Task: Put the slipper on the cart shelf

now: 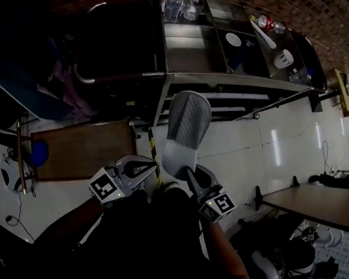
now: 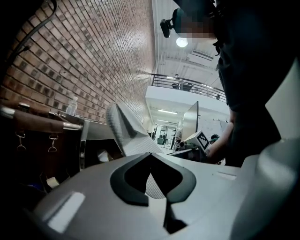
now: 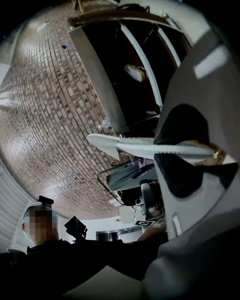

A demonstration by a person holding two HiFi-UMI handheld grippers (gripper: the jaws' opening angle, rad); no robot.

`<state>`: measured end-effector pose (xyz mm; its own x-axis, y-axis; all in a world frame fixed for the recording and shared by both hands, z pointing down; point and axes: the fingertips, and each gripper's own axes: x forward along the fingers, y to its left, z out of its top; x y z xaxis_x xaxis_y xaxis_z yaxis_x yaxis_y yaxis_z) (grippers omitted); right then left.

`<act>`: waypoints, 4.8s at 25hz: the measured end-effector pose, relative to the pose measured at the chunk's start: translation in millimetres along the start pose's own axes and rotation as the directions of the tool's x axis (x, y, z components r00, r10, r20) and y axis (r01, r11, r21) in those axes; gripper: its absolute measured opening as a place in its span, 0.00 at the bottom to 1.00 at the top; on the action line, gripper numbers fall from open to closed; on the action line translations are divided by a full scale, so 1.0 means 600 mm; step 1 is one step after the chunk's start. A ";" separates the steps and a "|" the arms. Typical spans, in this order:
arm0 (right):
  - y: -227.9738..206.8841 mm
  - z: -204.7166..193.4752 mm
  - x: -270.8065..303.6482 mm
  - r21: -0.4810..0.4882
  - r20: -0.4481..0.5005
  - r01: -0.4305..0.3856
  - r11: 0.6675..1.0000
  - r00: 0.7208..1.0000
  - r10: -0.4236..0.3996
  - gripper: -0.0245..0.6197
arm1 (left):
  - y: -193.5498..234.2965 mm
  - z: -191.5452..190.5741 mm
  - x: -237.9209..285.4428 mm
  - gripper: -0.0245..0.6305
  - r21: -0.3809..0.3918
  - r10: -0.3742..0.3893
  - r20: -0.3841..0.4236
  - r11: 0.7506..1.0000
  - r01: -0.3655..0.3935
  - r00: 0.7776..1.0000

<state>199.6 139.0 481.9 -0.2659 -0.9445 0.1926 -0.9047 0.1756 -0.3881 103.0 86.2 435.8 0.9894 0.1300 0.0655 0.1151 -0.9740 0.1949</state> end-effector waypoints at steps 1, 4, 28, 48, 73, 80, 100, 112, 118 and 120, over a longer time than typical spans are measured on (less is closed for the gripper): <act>-0.008 -0.002 0.002 0.009 -0.005 -0.002 1.000 1.000 0.002 0.13 | 0.004 -0.001 0.005 0.04 -0.001 0.006 -0.003 1.000 -0.006 1.000; -0.035 -0.012 0.008 0.046 -0.016 -0.022 0.999 1.000 0.022 0.13 | 0.014 -0.004 0.024 0.04 0.004 0.025 -0.012 1.000 -0.025 1.000; -0.378 -0.150 0.091 0.440 -0.365 -0.126 0.889 0.879 0.306 0.13 | 0.079 -0.007 0.247 0.04 -0.015 0.410 -0.101 0.911 -0.413 0.907; -0.480 -0.122 0.352 0.504 -0.383 -0.013 0.863 0.893 0.237 0.13 | 0.117 -0.036 0.210 0.04 -0.091 0.429 -0.094 0.895 -0.437 0.898; -0.545 -0.041 0.443 0.439 -0.140 -0.046 0.897 0.983 0.119 0.13 | 0.102 -0.063 0.186 0.04 -0.119 0.474 -0.116 0.866 -0.486 0.873; -0.551 -0.037 0.460 0.311 -0.140 -0.022 0.950 0.988 0.068 0.15 | 0.097 -0.072 0.177 0.04 -0.136 0.485 -0.133 0.855 -0.501 0.864; -0.584 -0.023 0.446 0.004 -0.221 0.135 0.991 0.966 -0.131 0.40 | 0.093 -0.067 0.181 0.04 -0.120 0.494 -0.122 0.853 -0.507 0.861; -0.458 0.013 0.305 -0.094 -0.205 -0.102 0.990 0.975 0.081 0.40 | 0.085 -0.022 0.199 0.04 -0.064 0.459 -0.056 0.885 -0.462 0.887; -0.317 0.093 0.200 -0.167 -0.146 -0.287 0.943 0.953 0.264 0.39 | 0.078 0.017 0.199 0.04 -0.051 0.439 -0.005 0.897 -0.438 0.899; -0.263 0.126 0.168 -0.198 -0.131 -0.336 0.921 0.940 0.315 0.38 | 0.078 0.025 0.196 0.04 -0.052 0.436 0.000 0.899 -0.436 0.900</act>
<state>340.7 -4.8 494.2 -0.5787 -0.7962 0.1766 -0.8094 0.5343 -0.2435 226.1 53.0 438.2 0.9404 -0.3079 0.1442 -0.3323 -0.9222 0.1979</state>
